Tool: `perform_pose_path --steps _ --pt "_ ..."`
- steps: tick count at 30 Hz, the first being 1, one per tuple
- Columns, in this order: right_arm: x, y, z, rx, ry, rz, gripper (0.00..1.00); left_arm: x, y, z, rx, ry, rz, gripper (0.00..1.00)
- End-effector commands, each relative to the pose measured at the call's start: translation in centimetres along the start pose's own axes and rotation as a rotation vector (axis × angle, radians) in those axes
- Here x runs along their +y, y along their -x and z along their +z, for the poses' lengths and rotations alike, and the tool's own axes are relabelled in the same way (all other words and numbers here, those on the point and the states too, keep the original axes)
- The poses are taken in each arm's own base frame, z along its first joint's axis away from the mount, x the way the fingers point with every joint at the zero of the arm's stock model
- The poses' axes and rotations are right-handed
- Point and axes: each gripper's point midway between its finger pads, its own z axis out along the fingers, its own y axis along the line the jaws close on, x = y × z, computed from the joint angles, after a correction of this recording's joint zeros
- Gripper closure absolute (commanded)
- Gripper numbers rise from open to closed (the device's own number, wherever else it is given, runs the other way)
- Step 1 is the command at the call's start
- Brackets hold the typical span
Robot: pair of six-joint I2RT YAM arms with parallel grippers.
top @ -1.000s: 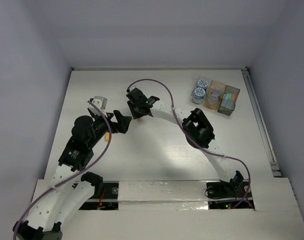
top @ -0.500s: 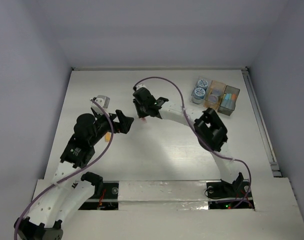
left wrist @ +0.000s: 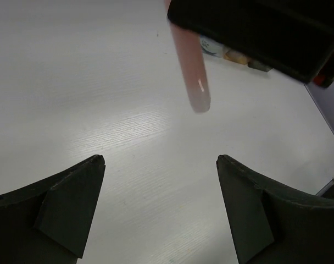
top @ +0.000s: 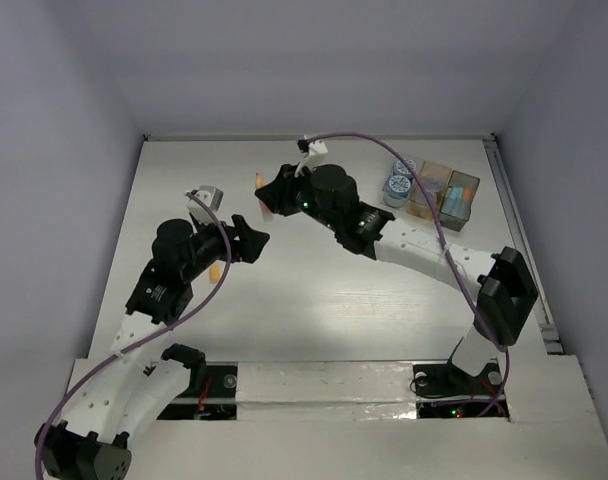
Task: Sort the stationery into containers
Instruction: Pick up the pen from the center of the board.
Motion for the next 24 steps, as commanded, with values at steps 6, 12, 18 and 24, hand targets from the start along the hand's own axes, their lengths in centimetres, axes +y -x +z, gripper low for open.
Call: perform_pose_path --steps 6,12,18,24 --pt "3.9 -2.2 0.5 -0.009 0.109 0.068 0.97 -1.6 1.6 -0.5 -0.076 -0.08 0.01 0.33" --pt "5.6 -2.5 -0.5 -0.004 0.174 0.105 0.97 -1.1 1.2 0.0 -0.051 -0.062 0.005 0.48" --pt "7.0 -3.0 -1.6 0.016 0.239 0.128 0.97 -0.8 1.7 -0.2 -0.071 -0.04 0.01 0.62" --pt "8.4 -2.9 -2.2 0.017 0.319 0.179 0.97 -0.8 1.5 0.0 -0.061 -0.042 0.014 0.72"
